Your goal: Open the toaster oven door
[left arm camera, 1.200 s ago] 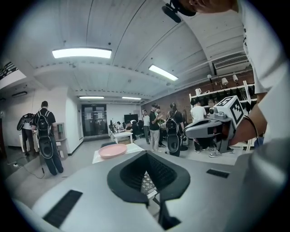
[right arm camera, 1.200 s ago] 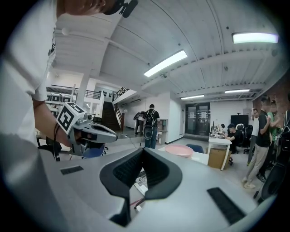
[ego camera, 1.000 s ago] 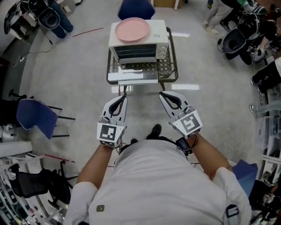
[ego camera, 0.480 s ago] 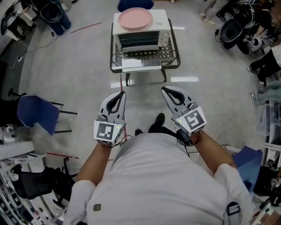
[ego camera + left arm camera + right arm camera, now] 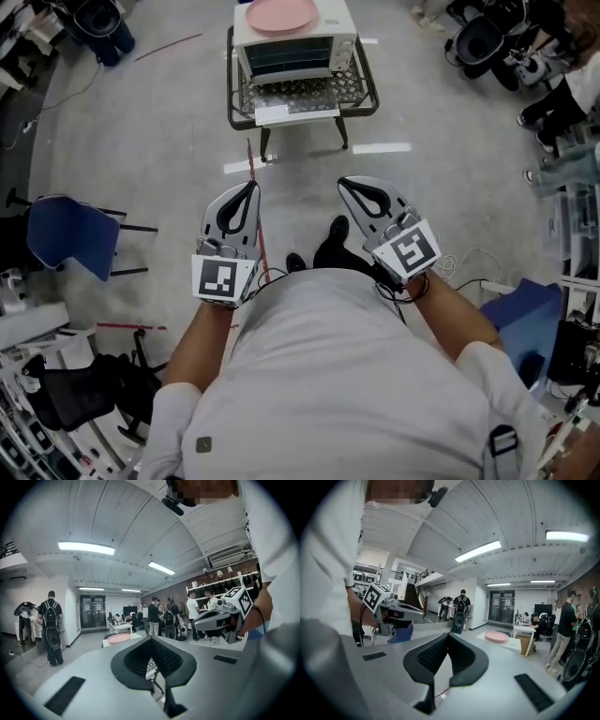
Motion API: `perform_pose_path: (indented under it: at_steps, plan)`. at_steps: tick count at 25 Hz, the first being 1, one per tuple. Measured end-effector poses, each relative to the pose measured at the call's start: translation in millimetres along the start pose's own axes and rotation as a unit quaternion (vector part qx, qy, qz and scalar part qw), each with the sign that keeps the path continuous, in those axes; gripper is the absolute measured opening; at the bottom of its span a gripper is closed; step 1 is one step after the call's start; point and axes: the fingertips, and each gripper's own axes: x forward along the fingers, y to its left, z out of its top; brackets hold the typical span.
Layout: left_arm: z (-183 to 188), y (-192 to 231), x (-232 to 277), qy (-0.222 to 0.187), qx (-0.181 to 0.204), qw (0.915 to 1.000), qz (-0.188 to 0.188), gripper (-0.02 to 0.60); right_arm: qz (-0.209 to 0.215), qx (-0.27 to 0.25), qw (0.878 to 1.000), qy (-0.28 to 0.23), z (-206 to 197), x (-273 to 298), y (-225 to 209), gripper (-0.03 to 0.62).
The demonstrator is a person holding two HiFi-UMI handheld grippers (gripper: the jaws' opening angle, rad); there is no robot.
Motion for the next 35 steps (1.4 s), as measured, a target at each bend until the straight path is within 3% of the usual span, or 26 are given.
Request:
perform_pose_path:
  at_steps: [7, 13, 26, 30, 35]
  plan:
    - [-0.6, -8.4, -26.9, -0.009, -0.008, 0.9999, -0.006, 0.015, -0.011, 0.003, 1.0, -0.003, -0.4, -16.4, 32.9, 0.018]
    - [3.4, -9.2, -36.5, -0.048, -0.023, 0.9986, -0.002, 0.015, -0.028, 0.009, 1.0, -0.008, -9.0, -22.9, 43.9, 0.018]
    - [-7.1, -14.1, -45.9, -0.047, -0.031, 0.9983, -0.016, 0.015, -0.037, 0.012, 0.999, -0.009, -14.9, -26.3, 61.2, 0.018]
    - [-16.9, -18.1, -47.7, -0.014, -0.013, 0.9996, -0.023, 0.015, -0.039, 0.013, 0.999, -0.005, -13.3, -28.7, 60.8, 0.018]
    - [-17.2, -15.1, -44.6, -0.013, -0.018, 0.9994, -0.025, 0.015, -0.04, 0.01, 0.999, -0.002, -13.0, -25.4, 59.0, 0.018]
